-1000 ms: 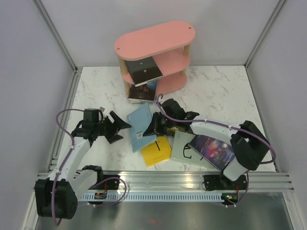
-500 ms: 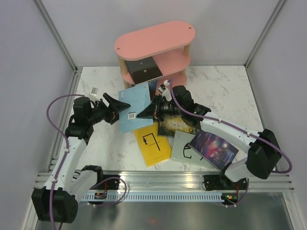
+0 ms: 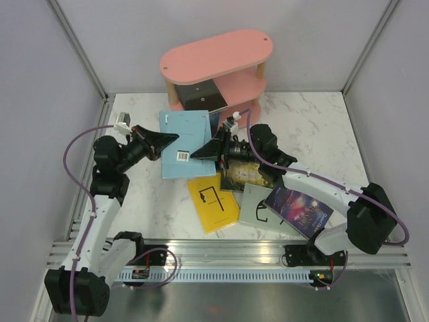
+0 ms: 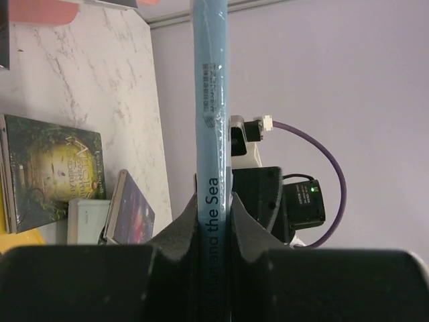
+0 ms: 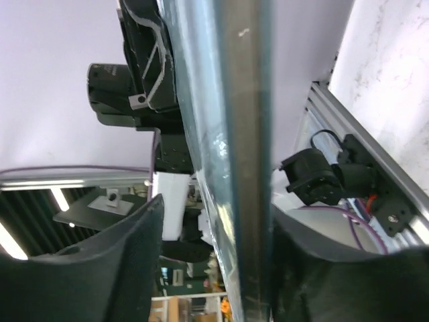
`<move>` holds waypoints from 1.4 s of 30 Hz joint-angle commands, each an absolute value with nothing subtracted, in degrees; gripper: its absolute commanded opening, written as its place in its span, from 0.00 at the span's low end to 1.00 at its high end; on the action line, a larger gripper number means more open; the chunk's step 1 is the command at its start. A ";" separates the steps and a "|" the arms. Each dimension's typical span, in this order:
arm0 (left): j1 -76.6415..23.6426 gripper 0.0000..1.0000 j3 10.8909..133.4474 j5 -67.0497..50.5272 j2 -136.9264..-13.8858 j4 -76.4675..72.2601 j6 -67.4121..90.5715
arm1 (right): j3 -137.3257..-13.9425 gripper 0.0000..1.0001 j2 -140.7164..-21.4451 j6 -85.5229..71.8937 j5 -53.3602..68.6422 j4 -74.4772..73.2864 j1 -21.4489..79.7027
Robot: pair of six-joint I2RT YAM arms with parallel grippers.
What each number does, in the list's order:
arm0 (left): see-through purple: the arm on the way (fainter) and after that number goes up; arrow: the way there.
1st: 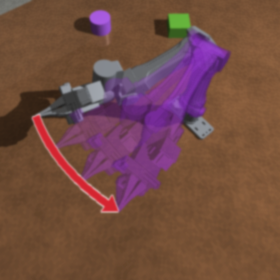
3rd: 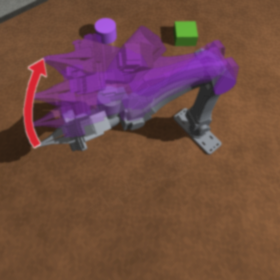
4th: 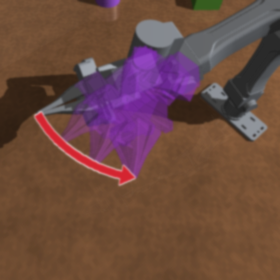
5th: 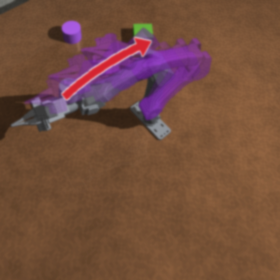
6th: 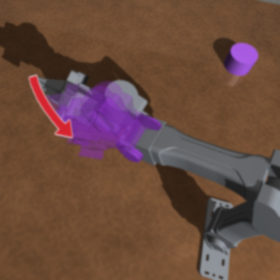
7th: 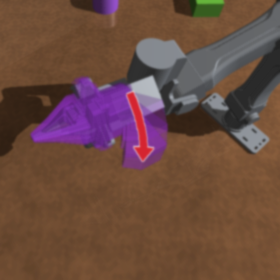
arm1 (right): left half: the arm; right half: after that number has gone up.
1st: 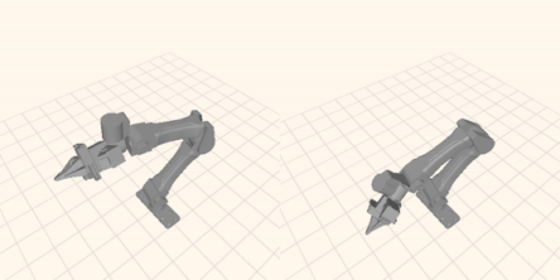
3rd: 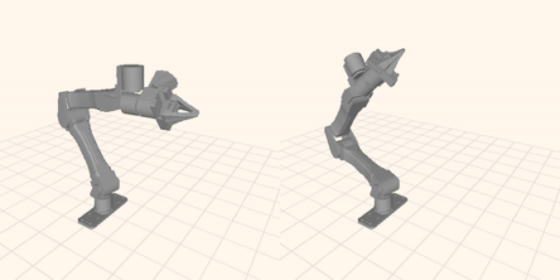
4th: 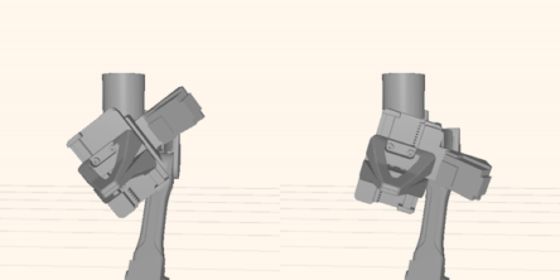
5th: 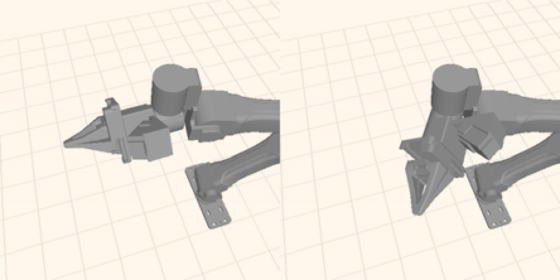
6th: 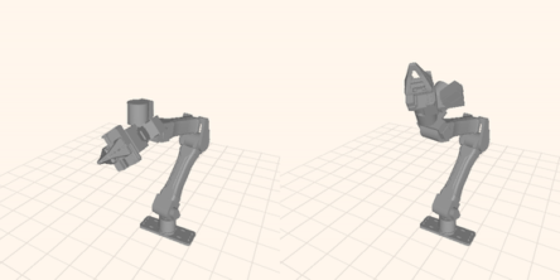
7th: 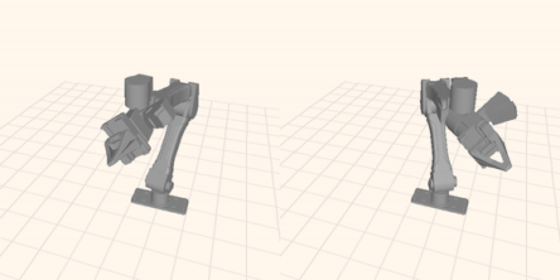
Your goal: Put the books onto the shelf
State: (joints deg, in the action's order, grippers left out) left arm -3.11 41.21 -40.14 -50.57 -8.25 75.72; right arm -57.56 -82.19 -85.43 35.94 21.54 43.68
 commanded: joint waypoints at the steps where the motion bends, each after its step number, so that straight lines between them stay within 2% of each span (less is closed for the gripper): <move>1: -3.60 0.02 44.12 -37.72 -48.61 -7.66 72.16 | -57.31 0.66 -78.23 -83.68 37.27 20.40 43.77; 3: -3.60 0.02 45.52 -33.69 -47.64 -4.59 72.24 | -55.90 0.81 -77.00 -83.76 35.70 19.08 43.77; 4: -3.60 0.02 46.05 -32.18 -47.20 -2.92 72.33 | -55.29 0.82 -75.51 -84.89 34.99 18.99 43.77; 11: -3.69 0.02 47.28 -17.16 -39.91 5.97 76.46 | -53.17 0.82 -70.32 -94.39 27.08 26.80 43.77; 18: -5.27 0.02 45.53 -16.88 -37.18 7.03 78.22 | -62.48 0.81 -75.05 -93.78 24.61 27.07 43.86; 22: -5.80 0.02 45.00 -15.56 -35.69 9.48 78.31 | -66.26 0.77 -77.69 -95.36 22.51 29.88 44.73; 28: -6.06 0.02 44.82 -12.31 -34.01 14.15 79.45 | -70.84 0.54 -79.10 -93.35 20.22 28.13 46.58; 31: -6.24 0.02 44.30 -12.13 -33.57 14.94 80.06 | -71.19 0.31 -78.93 -91.50 19.08 25.58 47.63; 32: -6.33 0.02 44.21 -12.04 -33.23 15.03 80.24 | -71.02 0.17 -78.49 -90.97 18.64 24.62 47.81; 34: -6.33 0.03 43.77 -12.91 -32.87 15.38 80.33 | -70.49 0.01 -78.05 -88.70 17.76 22.95 47.90; 36: -6.33 0.11 43.51 -13.97 -32.96 15.64 80.16 | -69.70 0.00 -76.38 -86.76 15.92 18.39 47.90; 38: -6.24 0.35 43.94 -17.48 -33.13 16.52 78.23 | -68.82 0.00 -74.02 -84.03 14.60 13.13 47.03; 40: -6.06 0.50 45.61 -22.56 -34.62 17.31 73.34 | -66.28 0.00 -71.99 -83.06 14.24 11.43 44.67; 42: -5.98 0.60 47.45 -23.99 -35.50 17.66 70.76 | -62.87 0.00 -68.83 -82.88 14.76 10.81 42.37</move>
State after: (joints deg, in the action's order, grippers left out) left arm -5.89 44.45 -17.08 -34.41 15.51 78.43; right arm -64.45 -75.53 -84.97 18.00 7.60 45.82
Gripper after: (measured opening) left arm 0.566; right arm 0.143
